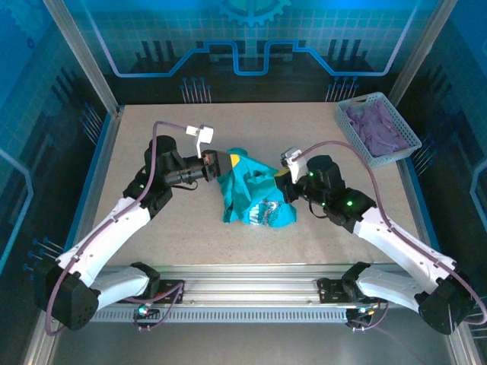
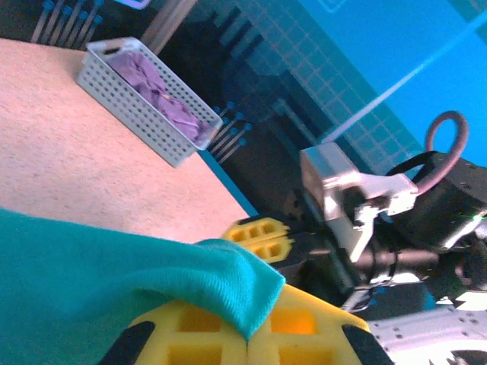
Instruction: Fold the inside-out t-shirt
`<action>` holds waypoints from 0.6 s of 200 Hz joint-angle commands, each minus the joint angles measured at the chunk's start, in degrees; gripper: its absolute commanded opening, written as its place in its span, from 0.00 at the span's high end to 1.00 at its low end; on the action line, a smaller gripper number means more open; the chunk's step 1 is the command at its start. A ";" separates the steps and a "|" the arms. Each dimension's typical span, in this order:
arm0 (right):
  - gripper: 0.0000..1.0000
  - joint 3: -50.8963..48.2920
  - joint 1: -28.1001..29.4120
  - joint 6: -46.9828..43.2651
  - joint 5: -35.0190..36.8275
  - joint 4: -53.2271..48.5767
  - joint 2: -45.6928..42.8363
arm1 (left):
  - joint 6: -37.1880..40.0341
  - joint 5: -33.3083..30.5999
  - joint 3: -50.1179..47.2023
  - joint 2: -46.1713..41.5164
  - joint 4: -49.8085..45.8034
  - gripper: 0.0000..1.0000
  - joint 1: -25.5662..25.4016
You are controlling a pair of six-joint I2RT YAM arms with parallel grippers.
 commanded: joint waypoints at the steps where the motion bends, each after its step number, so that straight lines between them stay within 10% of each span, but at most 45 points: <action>1: 0.87 5.19 2.04 1.25 16.15 -7.74 2.37 | -0.54 5.32 0.05 0.10 3.61 1.00 0.81; 77: 0.36 7.03 13.57 -20.10 12.95 -1.98 2.36 | 3.81 3.89 0.76 0.52 -0.98 1.00 0.81; 120: 0.37 15.09 11.80 -21.44 15.09 -1.07 12.23 | 5.09 3.75 0.95 0.19 -2.46 1.00 0.81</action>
